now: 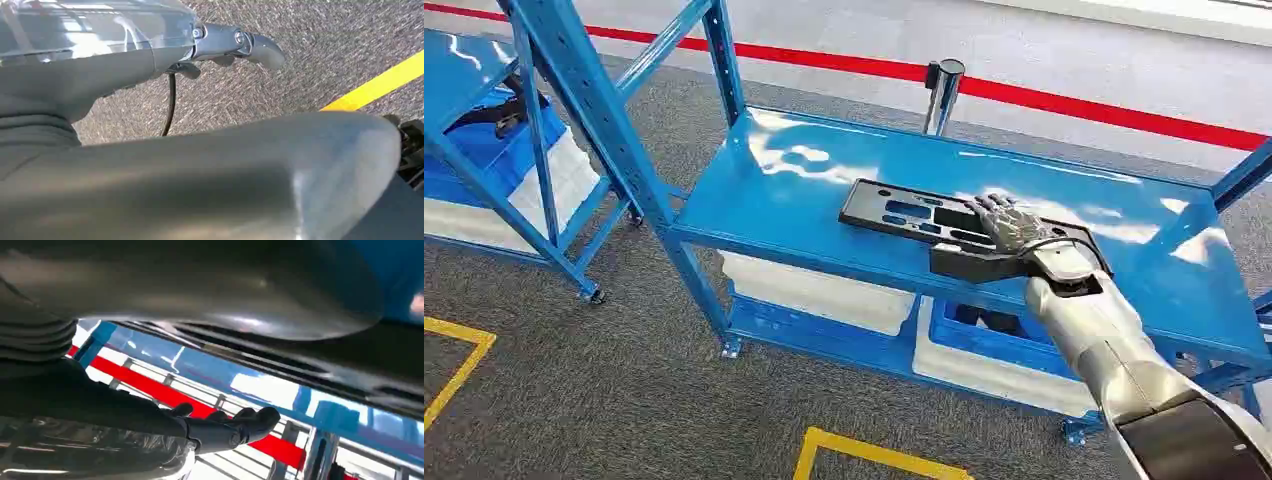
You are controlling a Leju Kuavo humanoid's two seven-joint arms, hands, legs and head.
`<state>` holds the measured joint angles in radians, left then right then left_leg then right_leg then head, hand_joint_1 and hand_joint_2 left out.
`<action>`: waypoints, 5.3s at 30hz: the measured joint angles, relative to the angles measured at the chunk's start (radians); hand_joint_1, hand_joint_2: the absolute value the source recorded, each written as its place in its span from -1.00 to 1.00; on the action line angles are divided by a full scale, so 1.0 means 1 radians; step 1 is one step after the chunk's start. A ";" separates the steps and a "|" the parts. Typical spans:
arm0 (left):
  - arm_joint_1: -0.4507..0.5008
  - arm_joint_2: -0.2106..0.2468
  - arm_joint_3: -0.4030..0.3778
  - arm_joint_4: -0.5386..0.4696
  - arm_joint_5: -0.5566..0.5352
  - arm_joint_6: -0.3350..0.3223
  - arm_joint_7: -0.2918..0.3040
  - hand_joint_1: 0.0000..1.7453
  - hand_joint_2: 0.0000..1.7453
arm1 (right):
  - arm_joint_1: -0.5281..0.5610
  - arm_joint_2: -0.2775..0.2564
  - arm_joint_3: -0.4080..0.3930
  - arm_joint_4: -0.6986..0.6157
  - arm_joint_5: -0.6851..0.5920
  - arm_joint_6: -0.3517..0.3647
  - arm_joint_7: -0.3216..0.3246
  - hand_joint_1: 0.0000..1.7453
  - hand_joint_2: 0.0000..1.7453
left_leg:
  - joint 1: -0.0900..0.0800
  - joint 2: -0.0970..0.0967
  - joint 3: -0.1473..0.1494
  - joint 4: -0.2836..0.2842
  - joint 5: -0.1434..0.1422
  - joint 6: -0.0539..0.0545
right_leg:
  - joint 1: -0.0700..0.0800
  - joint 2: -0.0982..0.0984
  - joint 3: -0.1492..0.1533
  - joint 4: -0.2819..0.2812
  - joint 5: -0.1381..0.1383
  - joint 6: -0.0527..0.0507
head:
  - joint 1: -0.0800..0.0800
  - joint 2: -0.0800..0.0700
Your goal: Take the parts from the cabinet and place them on the table.
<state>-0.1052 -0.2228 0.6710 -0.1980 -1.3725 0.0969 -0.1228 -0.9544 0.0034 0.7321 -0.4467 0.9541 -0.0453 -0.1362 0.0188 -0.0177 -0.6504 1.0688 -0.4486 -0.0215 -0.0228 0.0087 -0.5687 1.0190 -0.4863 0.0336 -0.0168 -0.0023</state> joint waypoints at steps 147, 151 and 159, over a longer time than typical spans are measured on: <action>0.015 -0.001 0.000 0.000 0.027 0.284 -0.223 -1.00 1.00 | 0.379 -0.105 -0.188 -0.731 -0.679 0.081 -0.285 1.00 1.00 | 0.008 0.008 0.040 -0.011 -0.012 -0.003 | 0.009 0.006 0.020 -0.001 -0.014 0.007 | 0.003 0.000; 0.022 -0.003 0.000 0.000 0.039 0.293 -0.252 -1.00 -1.00 | 0.453 -0.143 -0.196 -0.862 -0.669 0.055 -0.288 1.00 1.00 | 0.008 0.006 0.036 -0.011 -0.012 -0.003 | 0.009 0.005 0.019 0.000 -0.014 0.007 | 0.003 0.000; 0.023 -0.003 0.001 0.003 0.058 0.252 -0.253 -1.00 -1.00 | 0.521 -0.179 -0.194 -0.987 -0.654 0.022 -0.303 1.00 1.00 | 0.008 0.005 0.031 -0.011 -0.013 -0.003 | 0.009 0.004 0.014 0.000 -0.015 0.007 | 0.003 0.000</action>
<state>-0.0819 -0.2262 0.6718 -0.1949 -1.3150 0.3491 -0.3762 -0.4335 -0.1755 0.5383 -1.4333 0.3002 -0.0237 -0.4395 0.0265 -0.0123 -0.6193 1.0574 -0.4611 -0.0245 -0.0140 0.0130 -0.5543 1.0192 -0.5015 0.0403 -0.0141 -0.0023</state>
